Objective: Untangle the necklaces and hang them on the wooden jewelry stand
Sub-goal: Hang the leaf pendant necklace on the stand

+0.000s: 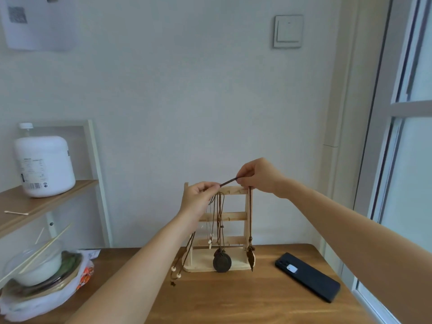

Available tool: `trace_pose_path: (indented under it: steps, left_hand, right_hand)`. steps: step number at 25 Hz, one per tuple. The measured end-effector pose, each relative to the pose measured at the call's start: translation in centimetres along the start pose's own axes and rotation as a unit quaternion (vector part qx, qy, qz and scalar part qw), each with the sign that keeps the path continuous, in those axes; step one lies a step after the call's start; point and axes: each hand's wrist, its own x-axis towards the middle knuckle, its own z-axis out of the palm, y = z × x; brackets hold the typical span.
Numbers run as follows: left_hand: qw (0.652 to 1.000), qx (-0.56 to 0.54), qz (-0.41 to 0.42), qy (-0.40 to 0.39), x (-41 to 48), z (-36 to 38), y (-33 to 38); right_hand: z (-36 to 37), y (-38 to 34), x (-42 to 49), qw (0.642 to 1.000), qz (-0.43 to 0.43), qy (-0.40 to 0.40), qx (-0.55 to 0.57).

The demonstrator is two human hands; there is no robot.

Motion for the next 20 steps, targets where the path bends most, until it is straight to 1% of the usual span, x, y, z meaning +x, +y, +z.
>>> trace_pose_path:
  steps: [1, 3, 5, 8, 11, 14, 17, 19, 20]
  left_hand:
    - [1.0, 0.007, 0.007, 0.009, 0.3, 0.4, -0.2]
    - [0.999, 0.013, 0.02, 0.029, 0.7, 1.2, -0.9]
    - [0.999, 0.005, 0.013, 0.049, 1.0, 1.7, -1.6]
    - [0.998, 0.02, -0.008, 0.054, 1.7, 2.0, -3.5]
    - [0.997, 0.027, -0.025, 0.063, 2.0, 1.8, -5.2]
    - [0.997, 0.037, -0.028, 0.068, 1.7, 1.7, -6.4]
    - [0.996, 0.052, -0.038, 0.057, 1.1, 1.9, -8.0]
    - [0.997, 0.035, -0.057, 0.044, 0.5, 2.1, -8.9]
    - [0.997, 0.029, -0.068, 0.038, 0.2, 2.3, -9.4]
  right_hand:
    - [-0.1, 0.1, 0.5, 0.999, -0.012, 0.012, -0.046]
    - [-0.2, 0.5, 1.3, 0.995, -0.027, 0.018, -0.096]
    - [-0.1, 1.0, 1.9, 0.991, -0.038, 0.019, -0.124]
    - [0.6, 2.3, 2.8, 0.983, -0.061, 0.025, -0.17]
    - [1.4, 3.6, 3.3, 0.979, -0.076, 0.037, -0.183]
    - [2.0, 4.7, 3.6, 0.965, -0.125, 0.054, -0.223]
    - [2.2, 6.0, 3.3, 0.958, -0.147, 0.086, -0.232]
    - [2.8, 6.8, 2.1, 0.958, -0.161, 0.118, -0.208]
    - [3.4, 7.2, 1.2, 0.962, -0.158, 0.138, -0.175]
